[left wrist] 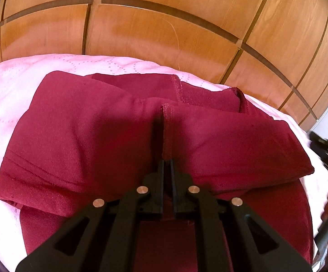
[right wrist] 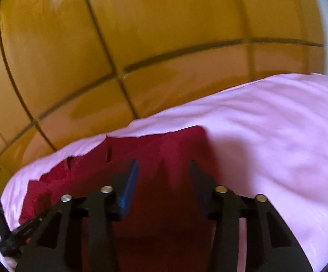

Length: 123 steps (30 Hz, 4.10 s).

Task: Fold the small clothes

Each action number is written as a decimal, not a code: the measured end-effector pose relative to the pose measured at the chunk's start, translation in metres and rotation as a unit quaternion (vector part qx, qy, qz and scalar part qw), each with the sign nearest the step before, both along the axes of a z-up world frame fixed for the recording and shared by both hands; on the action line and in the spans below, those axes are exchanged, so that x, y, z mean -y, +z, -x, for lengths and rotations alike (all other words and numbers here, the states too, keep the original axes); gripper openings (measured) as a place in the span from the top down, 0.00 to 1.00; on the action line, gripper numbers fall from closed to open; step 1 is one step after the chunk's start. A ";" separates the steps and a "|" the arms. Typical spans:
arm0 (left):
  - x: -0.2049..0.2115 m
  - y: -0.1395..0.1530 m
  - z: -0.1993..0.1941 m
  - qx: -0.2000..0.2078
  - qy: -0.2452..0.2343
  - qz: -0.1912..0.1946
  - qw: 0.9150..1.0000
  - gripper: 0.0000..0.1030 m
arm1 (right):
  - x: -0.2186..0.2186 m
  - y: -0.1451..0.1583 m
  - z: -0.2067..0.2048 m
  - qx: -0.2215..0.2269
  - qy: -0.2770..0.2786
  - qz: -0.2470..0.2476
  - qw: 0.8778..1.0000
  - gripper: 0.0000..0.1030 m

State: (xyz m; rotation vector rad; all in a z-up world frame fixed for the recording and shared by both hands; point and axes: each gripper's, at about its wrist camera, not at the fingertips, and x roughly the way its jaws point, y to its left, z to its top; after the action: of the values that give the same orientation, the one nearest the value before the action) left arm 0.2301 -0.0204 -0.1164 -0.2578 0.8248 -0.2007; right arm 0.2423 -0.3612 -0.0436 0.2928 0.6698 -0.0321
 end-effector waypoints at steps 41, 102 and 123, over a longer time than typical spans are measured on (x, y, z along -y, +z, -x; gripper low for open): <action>-0.040 0.020 0.083 0.001 0.011 0.011 1.000 0.16 | 0.019 -0.019 0.124 -0.042 -0.002 -0.042 0.998 0.25; -0.092 -0.007 0.255 -0.136 -0.203 0.152 0.958 0.90 | 0.071 -0.085 0.304 -0.077 0.108 -0.331 0.934 0.90; -0.092 -0.002 0.256 -0.101 -0.214 0.132 0.963 0.47 | 0.083 -0.079 0.304 -0.064 0.082 -0.302 0.948 0.75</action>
State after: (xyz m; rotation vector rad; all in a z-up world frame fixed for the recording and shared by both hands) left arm -0.0262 0.0718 -0.1183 -0.3510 1.0518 -0.7037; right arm -0.0619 -0.4447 -0.1227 0.8297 0.8233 0.3224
